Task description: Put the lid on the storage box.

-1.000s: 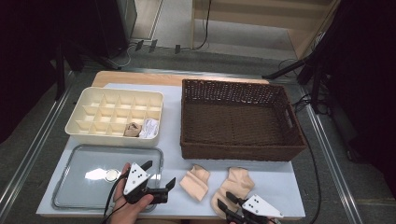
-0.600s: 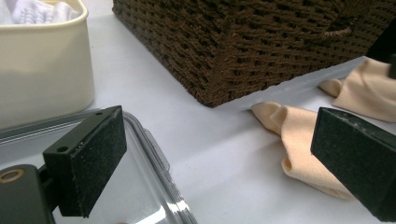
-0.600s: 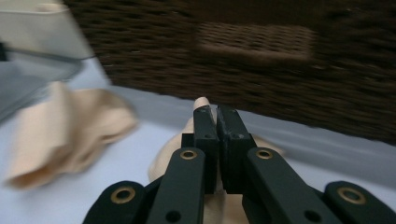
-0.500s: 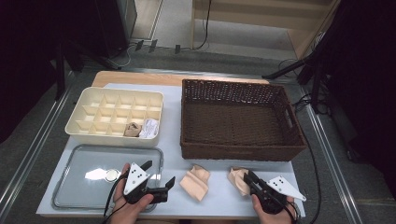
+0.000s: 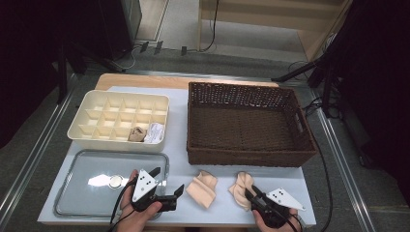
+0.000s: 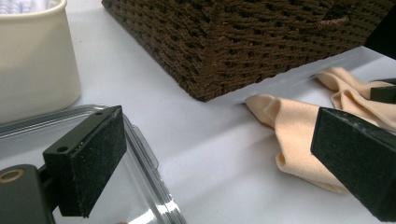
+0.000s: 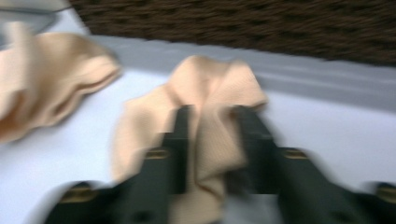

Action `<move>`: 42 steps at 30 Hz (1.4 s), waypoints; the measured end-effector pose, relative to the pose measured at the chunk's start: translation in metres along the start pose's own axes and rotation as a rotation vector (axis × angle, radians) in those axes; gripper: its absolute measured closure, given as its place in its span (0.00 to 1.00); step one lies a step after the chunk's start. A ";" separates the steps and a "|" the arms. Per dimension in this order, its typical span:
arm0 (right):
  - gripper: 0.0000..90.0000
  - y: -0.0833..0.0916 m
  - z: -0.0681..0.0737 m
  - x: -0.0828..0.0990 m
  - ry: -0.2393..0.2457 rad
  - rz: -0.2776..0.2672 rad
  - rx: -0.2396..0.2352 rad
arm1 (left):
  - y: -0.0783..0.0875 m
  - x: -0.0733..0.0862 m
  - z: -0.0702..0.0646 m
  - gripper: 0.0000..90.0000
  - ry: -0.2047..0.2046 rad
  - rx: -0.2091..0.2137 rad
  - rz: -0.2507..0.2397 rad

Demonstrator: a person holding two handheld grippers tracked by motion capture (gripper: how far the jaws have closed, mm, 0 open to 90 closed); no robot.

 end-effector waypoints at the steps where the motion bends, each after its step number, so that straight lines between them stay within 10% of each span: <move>1: 0.92 0.000 0.001 0.000 0.006 0.002 0.000 | 0.000 0.000 0.000 0.04 0.001 0.000 -0.001; 6: 0.95 0.009 -0.004 -0.013 0.006 -0.044 0.044 | 0.000 -0.001 0.000 0.04 0.003 0.002 -0.005; 15: 0.94 0.034 -0.070 -0.017 -0.114 -0.086 0.209 | -0.001 -0.001 -0.003 0.08 0.051 0.046 -0.004; 18: 0.77 0.036 -0.078 -0.016 -0.120 -0.123 0.233 | -0.002 0.000 -0.006 0.15 0.041 0.026 0.005; 20: 0.62 0.039 -0.076 -0.021 -0.117 -0.171 0.228 | -0.002 0.001 -0.008 0.16 0.054 0.033 0.013; 25: 0.62 0.045 -0.055 -0.032 -0.091 -0.217 0.198 | -0.005 0.009 -0.014 0.21 0.054 0.076 0.083; 31: 0.57 0.027 -0.019 -0.018 -0.056 -0.091 0.044 | -0.006 0.012 -0.022 0.40 0.057 0.126 0.106; 37: 0.97 0.018 -0.014 -0.007 -0.008 0.032 0.043 | -0.010 0.015 -0.025 0.52 0.082 0.155 0.141; 42: 0.98 0.032 -0.035 -0.026 -0.040 -0.105 0.131 | -0.013 0.017 -0.028 0.59 0.118 0.236 0.167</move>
Point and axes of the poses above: each handheld gripper's, and its own axes: y roughly backward along the jaws, x roughly out of its underside, z roughly to its left, the point moved 3 cm from there along -y, roughly forward along the jaws, and after that the axes turned 10 degrees about -z, right-handed, at the moved point
